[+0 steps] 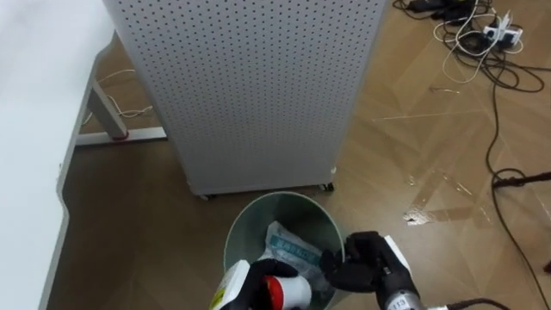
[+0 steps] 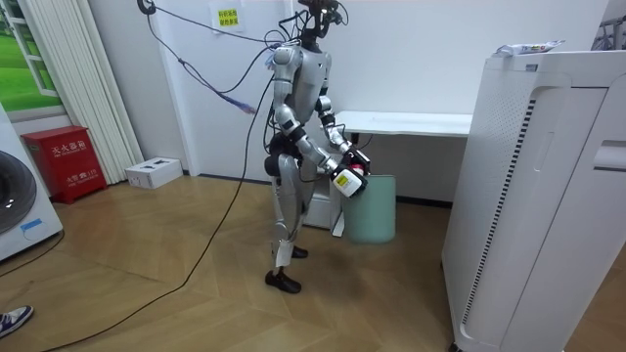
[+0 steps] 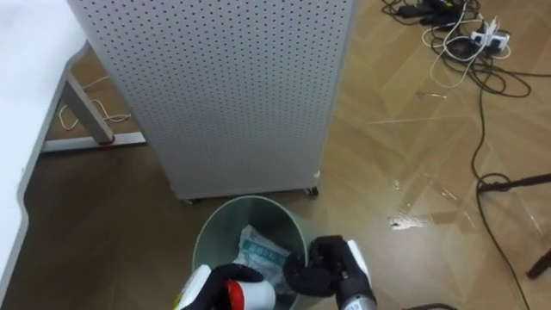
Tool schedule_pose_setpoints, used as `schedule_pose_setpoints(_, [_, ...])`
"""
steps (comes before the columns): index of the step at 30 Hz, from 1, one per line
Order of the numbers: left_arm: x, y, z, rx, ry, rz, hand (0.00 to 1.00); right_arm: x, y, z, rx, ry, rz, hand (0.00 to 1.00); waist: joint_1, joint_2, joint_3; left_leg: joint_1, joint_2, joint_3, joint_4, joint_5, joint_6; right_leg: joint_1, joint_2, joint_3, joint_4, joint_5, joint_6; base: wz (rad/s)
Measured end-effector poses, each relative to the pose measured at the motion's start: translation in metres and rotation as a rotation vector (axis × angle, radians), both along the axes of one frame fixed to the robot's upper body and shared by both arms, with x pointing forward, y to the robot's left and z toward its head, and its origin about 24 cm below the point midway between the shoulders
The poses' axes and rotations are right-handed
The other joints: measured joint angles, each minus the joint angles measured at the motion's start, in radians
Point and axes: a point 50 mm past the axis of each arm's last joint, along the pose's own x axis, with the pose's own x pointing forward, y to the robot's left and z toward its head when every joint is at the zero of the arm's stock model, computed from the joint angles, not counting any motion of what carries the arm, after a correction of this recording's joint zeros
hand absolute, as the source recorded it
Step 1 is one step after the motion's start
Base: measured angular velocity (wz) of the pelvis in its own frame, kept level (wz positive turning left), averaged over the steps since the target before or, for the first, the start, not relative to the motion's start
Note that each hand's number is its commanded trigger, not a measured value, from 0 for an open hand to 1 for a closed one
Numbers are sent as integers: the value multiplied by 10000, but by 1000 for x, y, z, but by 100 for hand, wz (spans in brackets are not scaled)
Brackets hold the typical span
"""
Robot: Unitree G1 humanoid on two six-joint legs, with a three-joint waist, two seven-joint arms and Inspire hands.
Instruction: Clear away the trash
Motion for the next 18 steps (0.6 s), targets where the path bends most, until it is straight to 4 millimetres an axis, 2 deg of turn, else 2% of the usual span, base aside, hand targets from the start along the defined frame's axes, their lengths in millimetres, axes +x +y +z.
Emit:
schedule_pose_setpoints(1, [6,-5,5,-22,-179,-131,100,-2,-3,-3,117,181,-172,100,-26,19,-28,-578,122,-80,-742,147,-135,-58,-8,365,-1,-2,47,41])
schedule_pose_setpoints(2, [13,-10,11,-133,-480,-237,100,-1,-8,-3,144,230,-354,100,50,-14,-22,-1124,539,151,-1112,893,130,-399,66,312,361,-256,357,22])
schedule_pose_setpoints(3, [15,-10,12,-111,-543,-148,100,-2,-6,-4,216,324,-324,100,161,-118,-36,-1185,548,397,-1012,932,155,-554,30,222,493,-315,393,0])
schedule_pose_setpoints(5, [15,-4,10,45,-582,221,100,-4,0,-6,299,428,-100,100,228,-115,-31,-1220,518,380,-897,925,162,-674,-47,-747,484,-235,372,-19])
schedule_pose_setpoints(7, [17,2,10,127,-654,513,100,-4,2,-6,279,418,89,100,264,-82,-30,-1211,505,378,-852,919,153,-603,-79,-1042,449,-197,337,-23])
schedule_pose_setpoints(9, [19,6,12,77,-767,841,100,-5,3,-7,268,483,182,100,198,-28,-37,-1198,534,386,-874,919,152,-586,-61,-1116,430,-204,329,-6])
schedule_pose_setpoints(10, [20,8,13,81,-860,981,96,-7,3,-8,288,542,265,100,177,-18,-41,-1156,556,388,-902,920,150,-580,-39,-1129,455,-223,302,-4])
schedule_pose_setpoints(11, [20,8,13,70,-902,1072,65,-7,4,-8,290,553,303,100,152,-5,-46,-1110,564,390,-934,922,147,-580,-28,-1135,495,-250,273,-5])
schedule_pose_setpoints(12, [21,9,14,56,-921,1143,0,-7,3,-8,287,549,289,100,131,11,-53,-1103,568,392,-938,925,142,-580,-24,-1136,498,-255,263,-7])
schedule_pose_setpoints(18, [21,5,14,-66,-967,1254,0,-12,-3,-12,124,729,208,100,26,44,-62,-1011,559,408,-975,929,126,-675,-33,-1146,762,-263,236,-5])
